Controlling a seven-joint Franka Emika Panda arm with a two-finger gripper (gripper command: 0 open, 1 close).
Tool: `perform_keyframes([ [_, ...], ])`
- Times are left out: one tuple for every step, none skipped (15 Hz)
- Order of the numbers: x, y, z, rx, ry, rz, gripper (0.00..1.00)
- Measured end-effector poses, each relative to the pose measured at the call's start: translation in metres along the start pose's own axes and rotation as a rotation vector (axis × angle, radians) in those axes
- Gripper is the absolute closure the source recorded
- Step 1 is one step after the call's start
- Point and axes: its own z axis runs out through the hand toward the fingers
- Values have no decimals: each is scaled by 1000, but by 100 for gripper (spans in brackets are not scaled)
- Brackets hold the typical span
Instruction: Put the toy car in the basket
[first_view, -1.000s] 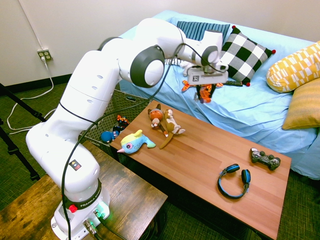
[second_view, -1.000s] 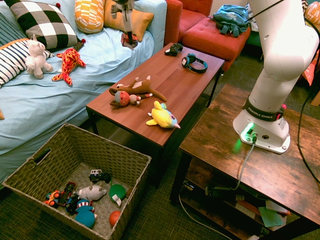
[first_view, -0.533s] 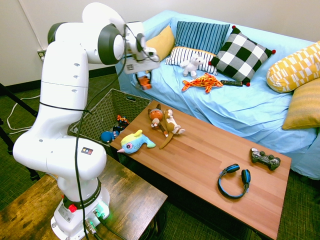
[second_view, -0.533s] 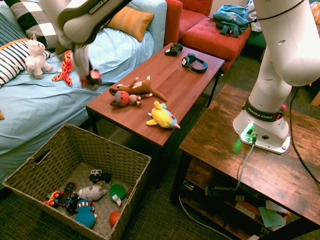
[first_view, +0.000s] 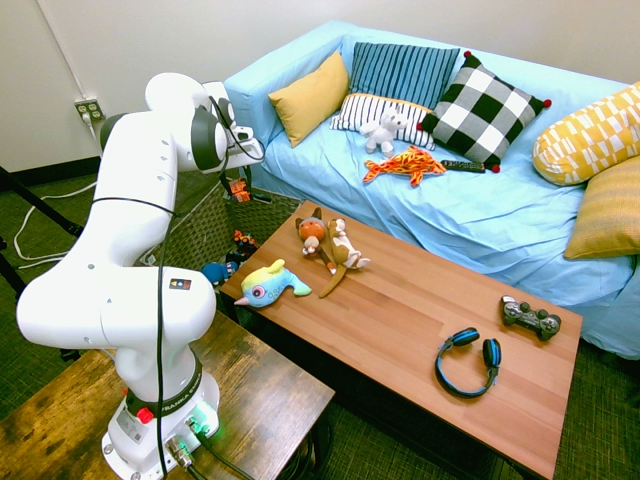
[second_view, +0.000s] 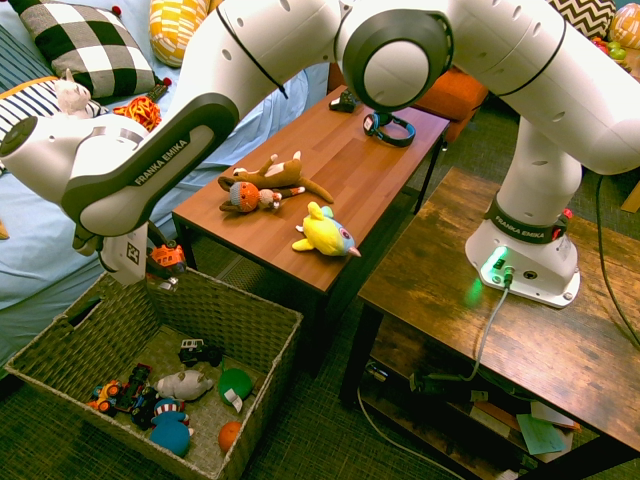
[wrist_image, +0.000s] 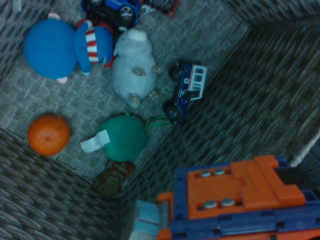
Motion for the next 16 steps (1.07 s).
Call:
perform_keyframes([
  [0,-7,-9,1,2,-2,0],
  [-2,-13,-14,-1,4,-5,0],
  [-1,-18,-15,-3,4,-4,0],
  [2,-19,-13,-3,5,1,0],
  [6,-19,-12,-3,6,9,0],
  [11,-17,-14,1,10,18,0],
  [17,-13,-19,7,22,30,0],
  [24,-6,-28,16,41,46,0],
  [34,5,-39,33,58,70,0],
  [48,23,-52,58,73,103,0],
  [66,47,-70,102,91,143,0],
  [84,74,-89,152,112,186,0],
  [100,100,-104,207,131,226,0],
  [116,125,-112,263,151,263,0],
  [129,143,-113,310,170,293,0],
  [140,160,-108,354,182,322,0],
])
